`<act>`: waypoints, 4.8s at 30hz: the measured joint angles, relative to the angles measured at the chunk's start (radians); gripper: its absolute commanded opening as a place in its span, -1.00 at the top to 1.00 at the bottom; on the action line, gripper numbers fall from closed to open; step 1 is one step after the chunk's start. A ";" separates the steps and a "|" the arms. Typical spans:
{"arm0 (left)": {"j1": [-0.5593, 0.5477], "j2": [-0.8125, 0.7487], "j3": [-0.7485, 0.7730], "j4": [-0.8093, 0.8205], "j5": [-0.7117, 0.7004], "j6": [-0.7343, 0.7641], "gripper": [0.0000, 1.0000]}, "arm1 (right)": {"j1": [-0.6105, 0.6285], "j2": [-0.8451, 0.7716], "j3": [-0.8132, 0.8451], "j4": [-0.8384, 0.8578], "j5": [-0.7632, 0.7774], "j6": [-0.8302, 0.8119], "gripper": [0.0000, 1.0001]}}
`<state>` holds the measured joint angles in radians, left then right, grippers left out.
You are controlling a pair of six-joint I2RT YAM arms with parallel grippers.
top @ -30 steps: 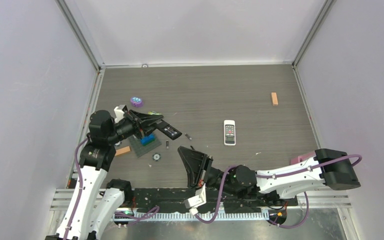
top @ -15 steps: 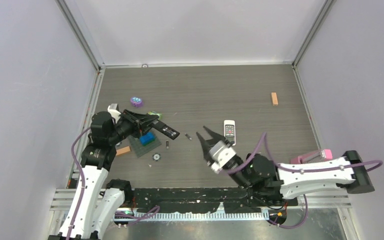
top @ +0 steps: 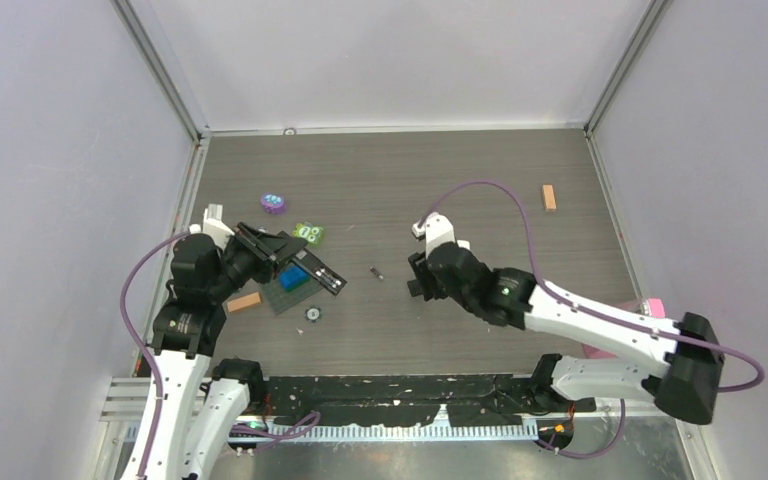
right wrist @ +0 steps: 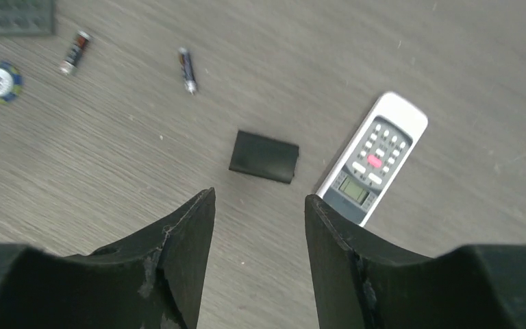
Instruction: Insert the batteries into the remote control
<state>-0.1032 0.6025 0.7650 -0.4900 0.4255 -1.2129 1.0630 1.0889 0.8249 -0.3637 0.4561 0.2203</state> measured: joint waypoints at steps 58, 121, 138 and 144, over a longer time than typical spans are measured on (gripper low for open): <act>0.001 0.017 0.005 -0.061 -0.075 0.226 1.00 | -0.234 0.861 0.524 -0.644 -0.177 1.624 -0.12; -0.301 -0.129 -0.308 0.393 -0.012 0.221 1.00 | 0.372 0.288 0.546 -0.394 -0.134 0.238 0.88; -0.301 -0.112 -0.308 0.401 -0.029 0.158 1.00 | 0.376 0.374 0.561 -0.387 -0.063 0.205 0.89; -0.301 -0.114 -0.308 0.401 -0.024 0.142 1.00 | 0.373 0.393 0.561 -0.377 -0.066 0.204 0.88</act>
<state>-0.4038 0.4889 0.4568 -0.0891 0.4015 -1.0706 1.4357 1.4818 1.3861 -0.7406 0.3904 0.4244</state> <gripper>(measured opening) 0.185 0.473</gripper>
